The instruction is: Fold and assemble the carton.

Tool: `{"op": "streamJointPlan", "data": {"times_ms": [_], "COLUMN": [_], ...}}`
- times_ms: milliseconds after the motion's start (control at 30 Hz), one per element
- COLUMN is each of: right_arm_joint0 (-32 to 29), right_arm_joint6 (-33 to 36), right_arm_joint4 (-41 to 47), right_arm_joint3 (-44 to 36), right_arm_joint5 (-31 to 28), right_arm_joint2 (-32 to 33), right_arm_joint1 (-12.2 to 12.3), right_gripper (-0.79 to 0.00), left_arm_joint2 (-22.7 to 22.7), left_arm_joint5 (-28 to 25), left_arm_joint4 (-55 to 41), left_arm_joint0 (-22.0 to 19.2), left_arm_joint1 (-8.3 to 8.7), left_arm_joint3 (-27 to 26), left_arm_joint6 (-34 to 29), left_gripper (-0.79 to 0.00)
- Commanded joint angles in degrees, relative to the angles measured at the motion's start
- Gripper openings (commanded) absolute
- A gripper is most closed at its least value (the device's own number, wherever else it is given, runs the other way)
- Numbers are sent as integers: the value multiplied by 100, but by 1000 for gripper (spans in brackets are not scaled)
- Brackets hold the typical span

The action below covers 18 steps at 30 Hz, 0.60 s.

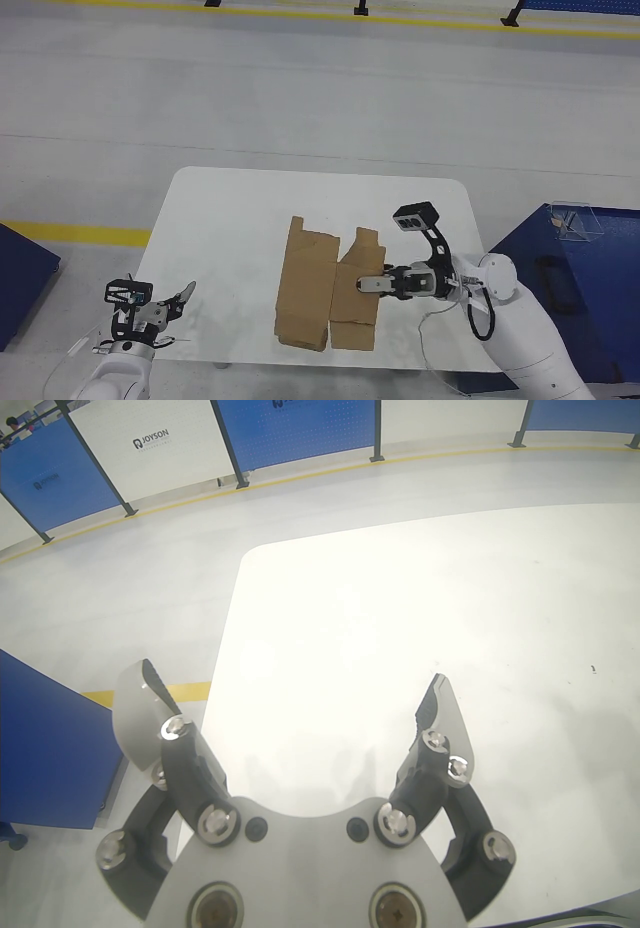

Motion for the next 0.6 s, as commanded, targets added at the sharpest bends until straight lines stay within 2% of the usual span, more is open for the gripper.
{"op": "streamJointPlan", "data": {"times_ms": [0,200,533,567], "right_arm_joint0": [148,755,755,755], "right_arm_joint6": [-5,305,305,305], "right_arm_joint4": [-125,112,112,112], "right_arm_joint3": [184,837,837,837], "right_arm_joint5": [-6,303,303,303], "right_arm_joint2": [-31,-72,-72,-72], "right_arm_joint1": [-7,-38,-38,-38], "right_gripper": [-785,-785,-785,-785], "left_arm_joint2": [0,0,0,53], "left_arm_joint5": [0,0,0,-110], "left_arm_joint4": [0,0,0,-163], "left_arm_joint0": [0,0,0,36], "left_arm_joint1": [0,0,0,-7], "left_arm_joint3": [0,0,0,14], "left_arm_joint6": [0,0,0,-196], "left_gripper": [0,0,0,0]}}
